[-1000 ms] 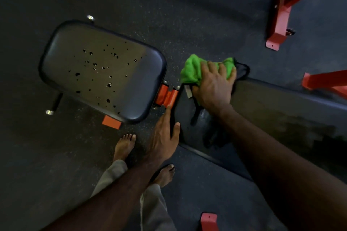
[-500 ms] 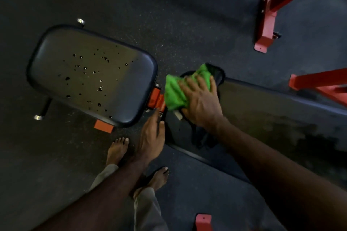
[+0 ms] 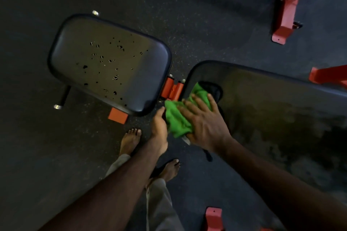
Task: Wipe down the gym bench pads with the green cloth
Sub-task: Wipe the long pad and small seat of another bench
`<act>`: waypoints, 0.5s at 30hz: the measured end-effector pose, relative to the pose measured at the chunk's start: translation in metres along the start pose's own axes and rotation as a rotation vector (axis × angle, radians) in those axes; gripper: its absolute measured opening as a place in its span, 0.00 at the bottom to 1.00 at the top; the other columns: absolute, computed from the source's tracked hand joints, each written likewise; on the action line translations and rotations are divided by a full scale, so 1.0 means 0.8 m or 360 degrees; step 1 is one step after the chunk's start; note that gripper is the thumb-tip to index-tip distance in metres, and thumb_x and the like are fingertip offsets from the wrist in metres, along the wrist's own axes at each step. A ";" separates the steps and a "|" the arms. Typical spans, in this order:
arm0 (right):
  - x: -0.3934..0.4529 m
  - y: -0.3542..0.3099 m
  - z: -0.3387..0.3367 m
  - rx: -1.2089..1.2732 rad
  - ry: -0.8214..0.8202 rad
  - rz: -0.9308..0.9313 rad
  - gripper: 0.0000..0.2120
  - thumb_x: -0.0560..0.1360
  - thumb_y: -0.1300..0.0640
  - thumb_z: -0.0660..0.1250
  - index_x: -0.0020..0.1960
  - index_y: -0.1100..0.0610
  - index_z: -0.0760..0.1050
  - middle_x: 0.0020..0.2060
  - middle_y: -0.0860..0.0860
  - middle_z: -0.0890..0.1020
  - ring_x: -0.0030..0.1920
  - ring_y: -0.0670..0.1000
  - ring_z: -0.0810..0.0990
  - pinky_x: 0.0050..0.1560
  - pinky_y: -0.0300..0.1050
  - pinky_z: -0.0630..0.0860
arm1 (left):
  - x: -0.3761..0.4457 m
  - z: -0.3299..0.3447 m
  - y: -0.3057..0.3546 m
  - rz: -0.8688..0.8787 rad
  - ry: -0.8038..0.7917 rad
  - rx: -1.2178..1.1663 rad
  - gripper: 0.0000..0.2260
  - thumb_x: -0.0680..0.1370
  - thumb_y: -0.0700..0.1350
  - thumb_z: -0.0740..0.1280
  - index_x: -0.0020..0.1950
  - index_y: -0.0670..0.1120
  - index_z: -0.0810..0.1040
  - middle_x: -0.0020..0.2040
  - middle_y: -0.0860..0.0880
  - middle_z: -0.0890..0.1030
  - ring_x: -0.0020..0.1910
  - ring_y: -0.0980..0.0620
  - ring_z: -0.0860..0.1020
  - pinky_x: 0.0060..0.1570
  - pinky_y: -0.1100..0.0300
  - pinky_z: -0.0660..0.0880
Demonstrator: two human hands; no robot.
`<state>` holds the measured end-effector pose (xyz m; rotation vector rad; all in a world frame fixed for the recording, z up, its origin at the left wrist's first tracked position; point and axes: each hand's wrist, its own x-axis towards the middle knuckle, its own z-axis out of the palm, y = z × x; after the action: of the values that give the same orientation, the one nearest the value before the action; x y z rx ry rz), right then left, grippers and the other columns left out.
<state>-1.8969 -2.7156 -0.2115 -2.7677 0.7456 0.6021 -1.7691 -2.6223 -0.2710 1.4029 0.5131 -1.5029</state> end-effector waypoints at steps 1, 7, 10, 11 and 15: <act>-0.017 0.004 0.002 -0.0011 -0.0004 -0.0116 0.39 0.71 0.33 0.61 0.79 0.49 0.68 0.76 0.52 0.73 0.78 0.60 0.67 0.79 0.70 0.52 | -0.003 -0.002 0.004 -0.0081 -0.0059 -0.0059 0.24 0.86 0.59 0.53 0.65 0.47 0.82 0.61 0.41 0.85 0.63 0.40 0.81 0.66 0.45 0.76; -0.004 0.035 -0.017 -0.0006 0.0262 0.0424 0.39 0.69 0.33 0.68 0.76 0.49 0.71 0.74 0.52 0.74 0.77 0.59 0.68 0.79 0.68 0.50 | -0.004 -0.007 0.012 -0.0041 -0.0129 0.0049 0.34 0.84 0.68 0.47 0.69 0.47 0.80 0.65 0.46 0.83 0.67 0.47 0.79 0.72 0.50 0.70; 0.019 -0.003 -0.007 0.0039 0.0196 0.0478 0.43 0.69 0.33 0.70 0.79 0.49 0.66 0.78 0.53 0.70 0.79 0.62 0.62 0.78 0.69 0.41 | -0.001 -0.006 0.010 -0.0031 -0.0105 0.0109 0.32 0.83 0.68 0.48 0.67 0.48 0.81 0.64 0.44 0.84 0.64 0.46 0.80 0.64 0.51 0.74; 0.015 -0.015 0.001 0.0017 0.0131 0.0345 0.43 0.71 0.32 0.69 0.80 0.49 0.65 0.78 0.53 0.69 0.80 0.62 0.62 0.78 0.69 0.40 | 0.001 -0.007 0.009 -0.0041 -0.0097 0.0088 0.31 0.83 0.68 0.49 0.66 0.48 0.81 0.62 0.43 0.84 0.61 0.45 0.81 0.60 0.50 0.75; -0.042 -0.018 0.015 -0.0096 0.0050 -0.0125 0.40 0.68 0.36 0.67 0.78 0.49 0.70 0.76 0.53 0.73 0.77 0.60 0.68 0.78 0.68 0.50 | -0.003 -0.009 0.015 -0.0037 -0.0138 0.0150 0.30 0.84 0.66 0.51 0.65 0.45 0.81 0.63 0.41 0.84 0.61 0.43 0.82 0.64 0.46 0.76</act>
<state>-1.9197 -2.6853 -0.2062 -2.8526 0.6314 0.5764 -1.7556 -2.6211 -0.2670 1.4010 0.4110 -1.6168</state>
